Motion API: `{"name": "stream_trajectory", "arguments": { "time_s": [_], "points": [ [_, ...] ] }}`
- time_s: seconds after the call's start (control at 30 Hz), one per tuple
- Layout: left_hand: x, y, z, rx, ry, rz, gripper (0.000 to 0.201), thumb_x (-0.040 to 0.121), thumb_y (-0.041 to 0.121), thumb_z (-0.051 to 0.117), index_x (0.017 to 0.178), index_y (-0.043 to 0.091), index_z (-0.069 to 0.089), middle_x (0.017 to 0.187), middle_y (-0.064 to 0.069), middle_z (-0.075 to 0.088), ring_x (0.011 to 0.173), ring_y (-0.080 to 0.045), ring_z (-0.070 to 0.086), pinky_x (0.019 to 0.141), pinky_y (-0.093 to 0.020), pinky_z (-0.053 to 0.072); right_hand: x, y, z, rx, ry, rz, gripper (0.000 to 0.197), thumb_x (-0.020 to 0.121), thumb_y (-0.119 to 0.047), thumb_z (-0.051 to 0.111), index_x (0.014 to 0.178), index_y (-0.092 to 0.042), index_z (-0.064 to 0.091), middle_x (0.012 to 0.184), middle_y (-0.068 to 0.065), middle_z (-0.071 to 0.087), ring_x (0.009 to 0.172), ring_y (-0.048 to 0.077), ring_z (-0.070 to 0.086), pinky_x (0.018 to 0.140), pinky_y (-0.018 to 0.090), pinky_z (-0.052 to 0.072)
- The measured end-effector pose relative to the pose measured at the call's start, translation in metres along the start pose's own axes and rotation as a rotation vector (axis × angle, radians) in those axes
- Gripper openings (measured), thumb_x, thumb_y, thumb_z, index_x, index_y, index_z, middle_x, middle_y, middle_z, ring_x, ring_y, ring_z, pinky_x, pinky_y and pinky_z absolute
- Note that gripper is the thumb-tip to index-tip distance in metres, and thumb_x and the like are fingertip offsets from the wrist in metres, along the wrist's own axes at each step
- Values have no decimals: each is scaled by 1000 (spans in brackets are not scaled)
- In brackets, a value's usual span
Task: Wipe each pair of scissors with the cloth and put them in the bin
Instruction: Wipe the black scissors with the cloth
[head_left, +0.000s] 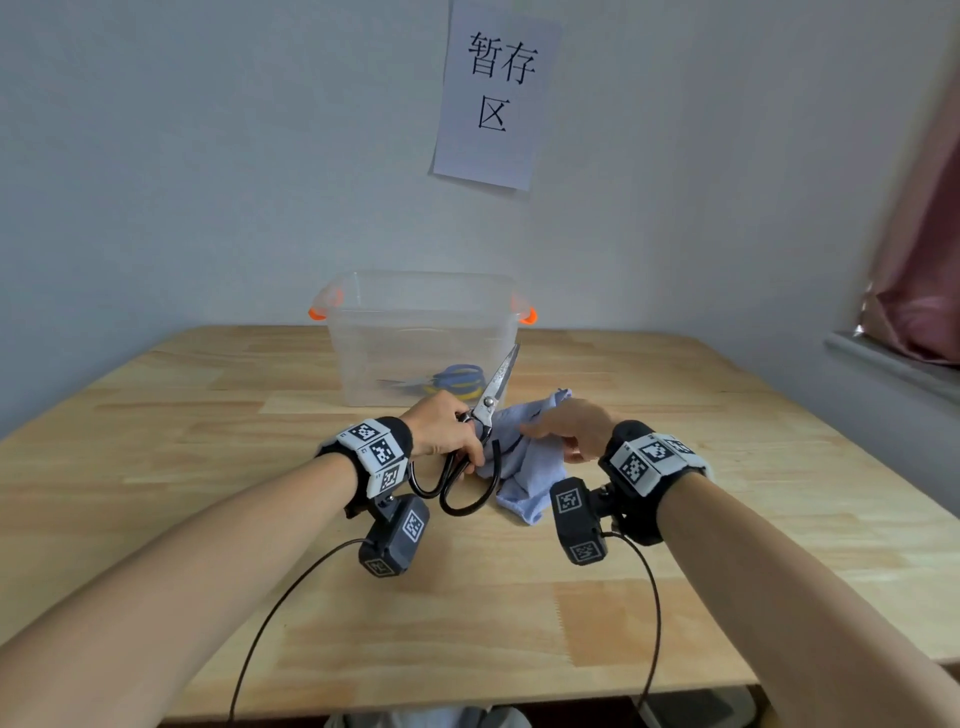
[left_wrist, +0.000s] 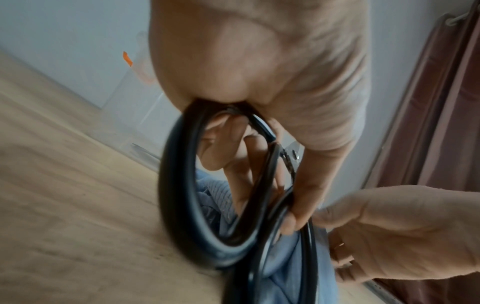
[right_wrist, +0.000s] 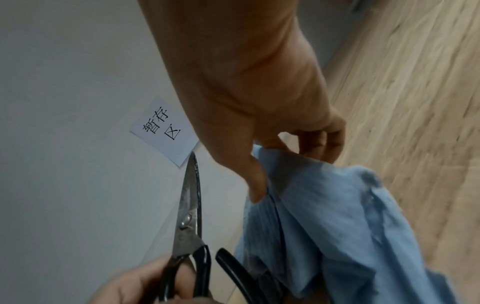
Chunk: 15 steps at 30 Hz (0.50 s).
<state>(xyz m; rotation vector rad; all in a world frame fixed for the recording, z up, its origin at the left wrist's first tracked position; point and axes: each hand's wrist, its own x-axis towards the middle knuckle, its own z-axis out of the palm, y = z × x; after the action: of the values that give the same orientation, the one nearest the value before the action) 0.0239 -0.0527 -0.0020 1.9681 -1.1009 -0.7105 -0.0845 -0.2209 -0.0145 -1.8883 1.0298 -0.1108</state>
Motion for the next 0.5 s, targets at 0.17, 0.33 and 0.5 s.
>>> {"name": "stream_trajectory", "arguments": {
  "time_s": [0.17, 0.33, 0.5],
  "points": [
    [0, 6, 2, 17, 11, -4, 29, 66, -11, 79, 62, 5, 55, 60, -18, 66, 66, -38, 66, 71, -55, 58, -7, 5, -9, -371, 114, -26, 19, 89, -12, 69, 92, -2, 53, 78, 10, 57, 75, 23, 60, 76, 32, 58],
    [-2, 9, 4, 12, -7, 2, 32, 68, -11, 78, 62, 7, 53, 58, -16, 66, 66, -37, 65, 72, -55, 58, -10, 4, -25, 173, 162, -130, 27, 83, -7, 78, 70, -3, 55, 64, 9, 53, 60, 21, 54, 54, 29, 48],
    [-3, 14, 8, -7, -43, -13, 31, 71, -15, 76, 65, 4, 52, 56, -17, 64, 66, -37, 62, 68, -52, 58, -10, 5, -22, 665, 44, -241, 27, 92, -10, 69, 70, -4, 54, 68, 8, 52, 60, 18, 54, 56, 26, 47]
  ]
}}
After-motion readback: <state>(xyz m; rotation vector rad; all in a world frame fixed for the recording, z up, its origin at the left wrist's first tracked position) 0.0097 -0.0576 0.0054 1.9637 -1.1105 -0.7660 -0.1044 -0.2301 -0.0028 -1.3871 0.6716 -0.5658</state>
